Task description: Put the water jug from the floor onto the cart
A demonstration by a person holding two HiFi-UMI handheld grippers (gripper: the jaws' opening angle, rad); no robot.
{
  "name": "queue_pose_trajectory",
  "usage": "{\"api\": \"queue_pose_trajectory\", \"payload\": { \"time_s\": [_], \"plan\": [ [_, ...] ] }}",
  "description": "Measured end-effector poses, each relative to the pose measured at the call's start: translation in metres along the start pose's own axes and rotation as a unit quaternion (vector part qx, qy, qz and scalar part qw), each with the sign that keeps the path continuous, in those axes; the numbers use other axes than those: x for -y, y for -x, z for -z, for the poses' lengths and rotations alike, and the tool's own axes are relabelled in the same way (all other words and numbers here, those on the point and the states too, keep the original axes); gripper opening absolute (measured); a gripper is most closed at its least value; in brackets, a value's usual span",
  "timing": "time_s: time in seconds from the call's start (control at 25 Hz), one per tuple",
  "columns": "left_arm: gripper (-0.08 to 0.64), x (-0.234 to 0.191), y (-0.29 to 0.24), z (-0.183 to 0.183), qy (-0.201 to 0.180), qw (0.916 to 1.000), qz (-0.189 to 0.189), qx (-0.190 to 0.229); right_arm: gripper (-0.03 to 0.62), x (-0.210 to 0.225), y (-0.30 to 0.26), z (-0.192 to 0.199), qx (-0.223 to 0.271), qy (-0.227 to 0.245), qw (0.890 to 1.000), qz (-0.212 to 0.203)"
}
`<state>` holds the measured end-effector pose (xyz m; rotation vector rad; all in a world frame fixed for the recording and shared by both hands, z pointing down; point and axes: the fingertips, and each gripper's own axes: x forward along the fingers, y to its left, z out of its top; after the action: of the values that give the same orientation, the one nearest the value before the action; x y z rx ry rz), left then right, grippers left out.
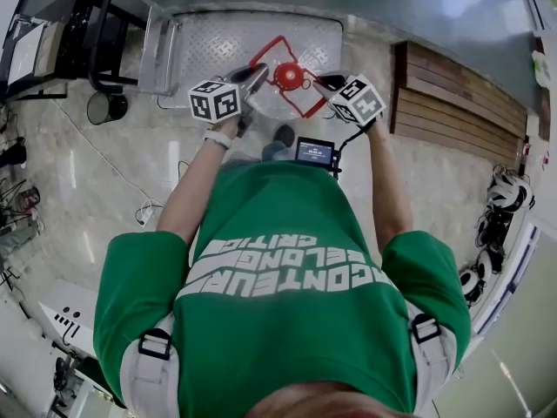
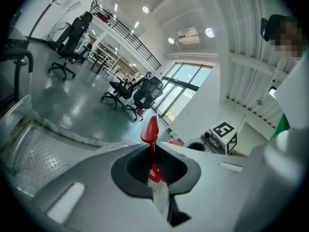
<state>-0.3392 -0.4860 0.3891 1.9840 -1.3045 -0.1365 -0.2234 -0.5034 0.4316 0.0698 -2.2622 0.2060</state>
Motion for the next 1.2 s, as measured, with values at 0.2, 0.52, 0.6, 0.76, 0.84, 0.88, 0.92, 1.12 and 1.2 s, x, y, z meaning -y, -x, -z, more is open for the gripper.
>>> {"api": "queue_pose_trajectory", "payload": {
  "time_s": [0.2,0.52,0.6,0.76,0.84,0.88,0.92,1.12,1.2],
  "plan": [
    [0.021,-0.012,-0.028,-0.011,0.006,0.9999,-0.009,0.0,0.023,0.034,-0.007,-0.002,-0.006,0.004,1.0,-0.007],
    [0.021,-0.043,-0.049,-0.012,0.032,0.9993,-0.01,-0.017,0.023,0.056,-0.031,-0.001,-0.024,-0.014,1.0,-0.01],
    [0.021,-0.053,-0.054,-0.012,0.038,0.999,-0.009,-0.021,0.023,0.063,-0.038,-0.001,-0.03,-0.014,0.999,-0.007],
    [0.021,-0.069,-0.056,-0.002,0.053,0.9979,-0.009,-0.037,0.023,0.061,-0.052,0.005,-0.046,-0.027,0.999,-0.009],
    [0.021,-0.08,-0.061,0.002,0.062,0.9971,-0.007,-0.043,0.023,0.065,-0.062,0.008,-0.055,-0.034,0.998,-0.008],
    [0.021,-0.087,-0.064,0.004,0.066,0.9967,-0.007,-0.047,0.023,0.069,-0.068,0.008,-0.06,-0.036,0.998,-0.007],
    [0.021,-0.093,-0.068,0.005,0.071,0.9962,-0.007,-0.051,0.024,0.073,-0.074,0.01,-0.065,-0.039,0.997,-0.007],
    [0.02,-0.129,-0.085,0.02,0.094,0.9924,-0.011,-0.079,0.025,0.087,-0.107,0.021,-0.086,-0.062,0.994,-0.005],
    [0.02,-0.14,-0.092,0.028,0.102,0.9905,-0.011,-0.092,0.025,0.09,-0.118,0.028,-0.095,-0.073,0.993,0.0]
  ]
}}
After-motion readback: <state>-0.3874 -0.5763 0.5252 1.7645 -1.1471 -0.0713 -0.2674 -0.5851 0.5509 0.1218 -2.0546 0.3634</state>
